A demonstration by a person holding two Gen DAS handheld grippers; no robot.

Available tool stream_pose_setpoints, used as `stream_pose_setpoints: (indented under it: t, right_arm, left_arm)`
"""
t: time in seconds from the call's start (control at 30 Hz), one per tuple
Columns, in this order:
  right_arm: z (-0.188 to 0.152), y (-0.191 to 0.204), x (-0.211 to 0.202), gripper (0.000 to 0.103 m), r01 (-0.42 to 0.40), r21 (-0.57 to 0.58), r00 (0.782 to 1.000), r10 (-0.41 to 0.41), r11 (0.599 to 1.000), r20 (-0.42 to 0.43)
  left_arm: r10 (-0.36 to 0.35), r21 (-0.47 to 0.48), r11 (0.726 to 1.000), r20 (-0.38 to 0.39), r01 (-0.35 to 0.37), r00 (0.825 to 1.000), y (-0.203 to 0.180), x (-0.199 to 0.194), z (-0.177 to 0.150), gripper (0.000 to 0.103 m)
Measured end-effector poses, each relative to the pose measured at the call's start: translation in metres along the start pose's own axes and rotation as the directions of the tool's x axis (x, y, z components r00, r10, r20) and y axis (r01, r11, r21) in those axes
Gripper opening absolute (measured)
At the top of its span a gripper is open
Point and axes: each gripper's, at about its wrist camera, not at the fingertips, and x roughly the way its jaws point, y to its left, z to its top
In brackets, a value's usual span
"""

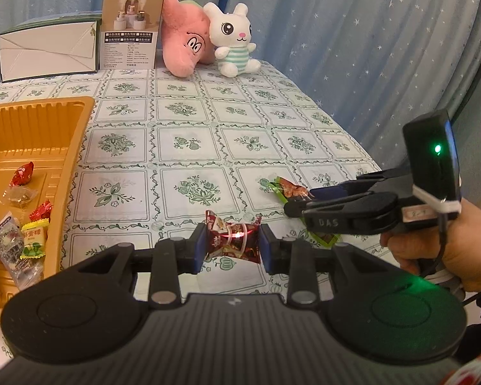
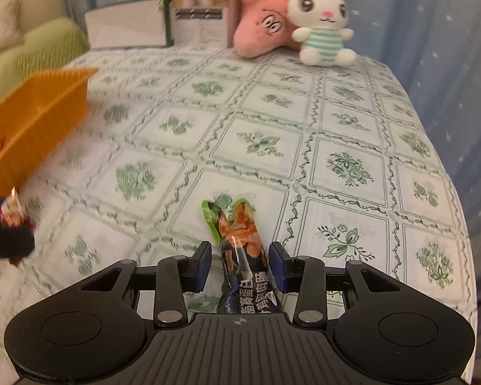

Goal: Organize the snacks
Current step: 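Carry both held snacks over the orange tray with both tools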

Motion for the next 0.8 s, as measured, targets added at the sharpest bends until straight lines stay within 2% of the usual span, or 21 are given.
stream_pose_setpoints:
  t: [0.07,0.1,0.47,0.8]
  right_arm:
    - [-0.003,0.001,0.001,0.037,0.004,-0.014,1.000,-0.004,1.000,0.009]
    - [-0.004,0.001,0.000,0.030,-0.002,-0.011,1.000,0.002,1.000,0.014]
    - [-0.008,0.022,-0.035,0.029,0.032,0.052,0.997,-0.035,0.998,0.063]
    - [-0.011,0.048,-0.092,0.029,0.037,0.098,0.994,-0.046,0.995,0.097]
  left_arm:
    - [0.001,-0.001,1.000,-0.003,-0.001,1.000,0.000,0.002,0.000,0.030]
    - [0.002,0.000,1.000,-0.005,-0.002,1.000,0.000,0.004,-0.001,0.030]
    - [0.012,0.011,1.000,-0.007,-0.012,1.000,-0.004,0.002,-0.002,0.030]
    - [0.032,0.034,0.999,0.026,-0.033,0.999,-0.013,-0.041,0.000,0.030]
